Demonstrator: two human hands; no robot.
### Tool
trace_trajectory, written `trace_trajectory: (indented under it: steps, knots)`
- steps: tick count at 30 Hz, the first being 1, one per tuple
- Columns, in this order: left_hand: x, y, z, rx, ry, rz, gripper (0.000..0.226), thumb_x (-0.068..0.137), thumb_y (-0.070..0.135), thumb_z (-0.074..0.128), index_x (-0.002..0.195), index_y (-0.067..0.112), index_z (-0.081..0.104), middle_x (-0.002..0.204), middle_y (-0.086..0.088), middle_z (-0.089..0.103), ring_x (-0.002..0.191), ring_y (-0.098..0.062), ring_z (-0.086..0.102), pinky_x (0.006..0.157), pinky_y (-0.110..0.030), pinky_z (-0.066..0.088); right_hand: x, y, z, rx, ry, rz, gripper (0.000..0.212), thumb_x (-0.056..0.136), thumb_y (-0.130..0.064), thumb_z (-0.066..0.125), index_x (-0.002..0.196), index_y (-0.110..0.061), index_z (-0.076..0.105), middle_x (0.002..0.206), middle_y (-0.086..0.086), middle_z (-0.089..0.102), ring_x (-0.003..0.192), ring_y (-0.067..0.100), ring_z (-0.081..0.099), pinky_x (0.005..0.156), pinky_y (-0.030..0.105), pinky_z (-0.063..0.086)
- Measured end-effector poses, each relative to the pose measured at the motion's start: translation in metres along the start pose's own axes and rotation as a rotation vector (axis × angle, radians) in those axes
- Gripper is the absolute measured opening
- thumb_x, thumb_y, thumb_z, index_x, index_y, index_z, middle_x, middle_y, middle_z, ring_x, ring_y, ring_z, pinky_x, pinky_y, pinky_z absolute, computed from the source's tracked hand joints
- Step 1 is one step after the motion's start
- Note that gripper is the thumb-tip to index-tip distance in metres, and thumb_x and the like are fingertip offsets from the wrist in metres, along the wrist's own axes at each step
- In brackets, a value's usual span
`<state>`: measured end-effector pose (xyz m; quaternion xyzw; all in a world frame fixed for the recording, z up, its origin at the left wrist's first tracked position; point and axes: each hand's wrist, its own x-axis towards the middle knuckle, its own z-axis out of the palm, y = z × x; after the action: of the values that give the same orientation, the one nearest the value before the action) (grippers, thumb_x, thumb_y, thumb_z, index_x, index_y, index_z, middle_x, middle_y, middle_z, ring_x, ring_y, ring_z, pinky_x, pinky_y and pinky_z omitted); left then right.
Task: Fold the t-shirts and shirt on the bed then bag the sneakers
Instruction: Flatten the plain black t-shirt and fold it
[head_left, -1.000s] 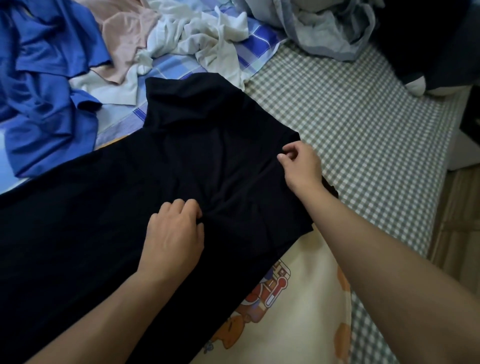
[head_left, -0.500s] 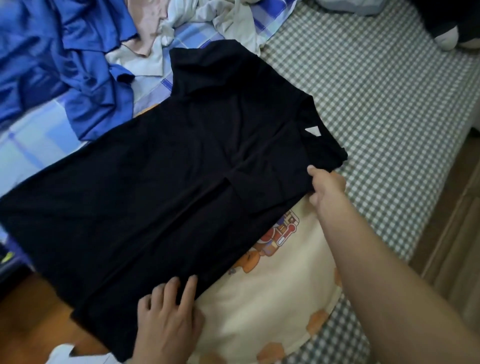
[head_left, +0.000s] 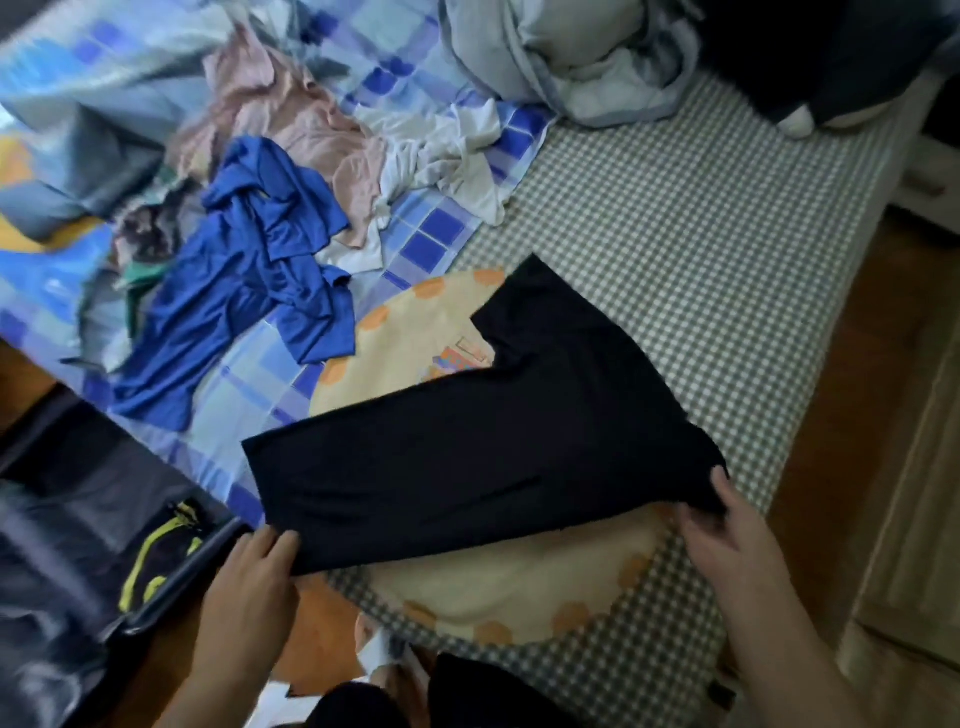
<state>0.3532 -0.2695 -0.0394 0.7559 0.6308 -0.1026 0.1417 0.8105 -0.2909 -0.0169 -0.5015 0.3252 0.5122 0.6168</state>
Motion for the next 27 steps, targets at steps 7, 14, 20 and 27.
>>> trace_trajectory:
  steps: [7,14,20,27]
  knots:
    - [0.150,-0.008,-0.176,0.144,0.335,0.233,0.033,0.061,-0.007,0.080,0.080,0.010,0.059,0.080,-0.011,0.052,0.064,-0.039,0.059,0.043,-0.038,0.037,-0.078,-0.057,0.112,0.184,-0.094,-0.244,0.019,0.093,-0.008,0.068,0.109,-0.003,0.060,0.117,0.017,0.063,0.105,0.029,0.063,0.073,0.033,0.059]
    - [0.234,0.045,-0.374,0.109,0.784,0.452,0.018,0.074,-0.004,0.071,0.084,0.006,0.060,0.087,-0.018,0.053,0.079,-0.043,0.060,0.054,-0.045,0.039,-0.196,-0.131,0.195,0.236,-0.359,-0.557,0.007,0.095,-0.008,0.064,0.100,-0.006,0.061,0.080,0.014,0.074,0.084,0.028,0.065,0.074,0.042,0.060]
    - [0.252,0.020,-0.411,0.143,0.872,0.707,0.019,0.073,-0.008,0.069,0.087,0.003,0.062,0.094,-0.016,0.046,0.087,-0.041,0.052,0.053,-0.050,0.045,-0.261,-0.101,0.182,0.325,-0.438,-0.708,0.010,0.092,-0.004,0.063,0.100,-0.001,0.060,0.094,0.017,0.068,0.086,0.031,0.066,0.065,0.043,0.058]
    - [0.276,-0.061,-0.283,0.255,0.654,0.881,0.046,0.059,-0.016,0.072,0.101,-0.001,0.063,0.104,-0.021,0.054,0.089,-0.044,0.058,0.057,-0.056,0.052,-0.172,0.018,0.101,0.391,-0.245,-0.619,0.094,0.039,-0.003,0.087,0.128,-0.003,0.059,0.119,0.018,0.070,0.105,0.030,0.068,0.070,0.041,0.059]
